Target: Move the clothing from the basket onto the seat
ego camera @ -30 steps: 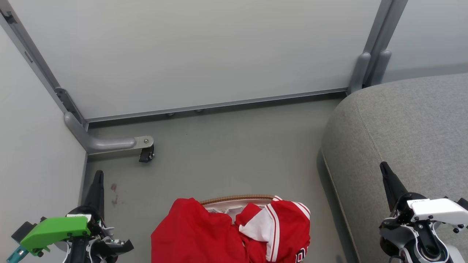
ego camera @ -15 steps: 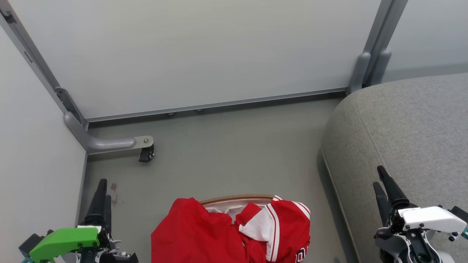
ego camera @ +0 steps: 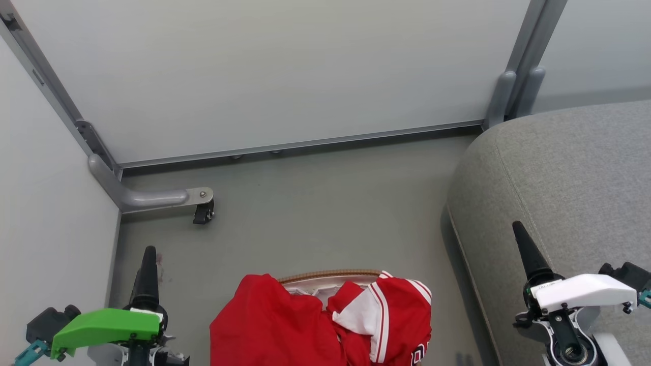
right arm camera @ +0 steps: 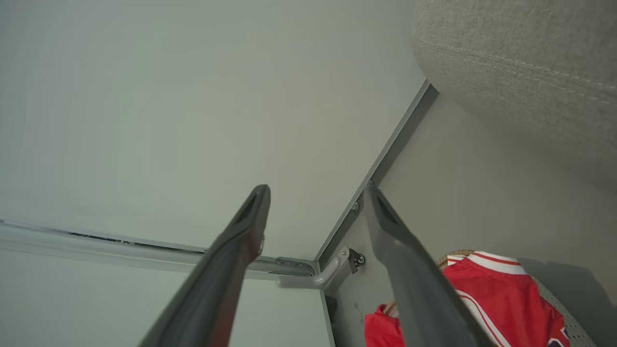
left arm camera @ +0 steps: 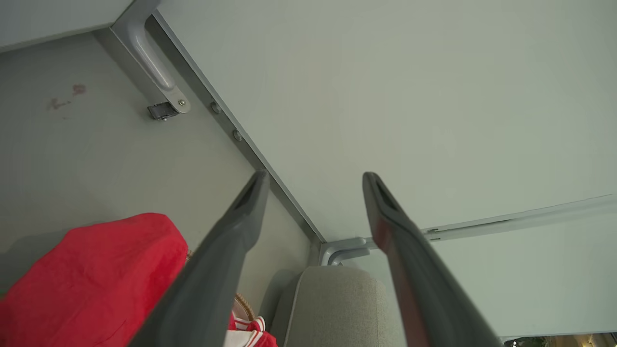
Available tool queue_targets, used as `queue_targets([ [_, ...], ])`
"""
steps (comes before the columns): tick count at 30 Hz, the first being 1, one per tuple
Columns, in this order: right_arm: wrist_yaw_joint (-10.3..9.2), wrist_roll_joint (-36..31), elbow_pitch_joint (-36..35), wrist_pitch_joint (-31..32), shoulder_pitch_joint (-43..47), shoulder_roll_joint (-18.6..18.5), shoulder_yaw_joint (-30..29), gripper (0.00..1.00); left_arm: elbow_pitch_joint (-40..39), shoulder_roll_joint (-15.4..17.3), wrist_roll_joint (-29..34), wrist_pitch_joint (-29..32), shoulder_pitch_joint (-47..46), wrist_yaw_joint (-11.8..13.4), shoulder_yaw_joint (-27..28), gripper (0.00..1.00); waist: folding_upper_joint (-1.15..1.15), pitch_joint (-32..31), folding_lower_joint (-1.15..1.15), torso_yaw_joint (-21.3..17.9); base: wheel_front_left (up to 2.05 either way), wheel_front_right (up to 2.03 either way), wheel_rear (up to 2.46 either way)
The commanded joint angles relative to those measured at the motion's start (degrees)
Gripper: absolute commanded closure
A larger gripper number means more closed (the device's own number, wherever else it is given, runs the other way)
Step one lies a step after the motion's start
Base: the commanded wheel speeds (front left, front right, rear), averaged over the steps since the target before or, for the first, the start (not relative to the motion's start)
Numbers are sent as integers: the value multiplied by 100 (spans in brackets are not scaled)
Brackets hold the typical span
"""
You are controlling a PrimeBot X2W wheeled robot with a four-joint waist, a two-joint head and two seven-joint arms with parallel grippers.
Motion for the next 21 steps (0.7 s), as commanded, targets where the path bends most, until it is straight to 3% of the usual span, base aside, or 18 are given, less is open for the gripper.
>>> queue_targets([
  [1, 2, -291, -71, -72, -207, -75, 60, 0, -60, 81, 332, -65, -202, 16, -35, 0, 0, 2, 0, 0, 0, 0, 0],
  [21, 2, -2280, 56, -498, -289, -175, 355, 0, -32, 277, 2242, -489, -191, 267, -461, 0, 0, 24, 0, -23, 0, 0, 0],
])
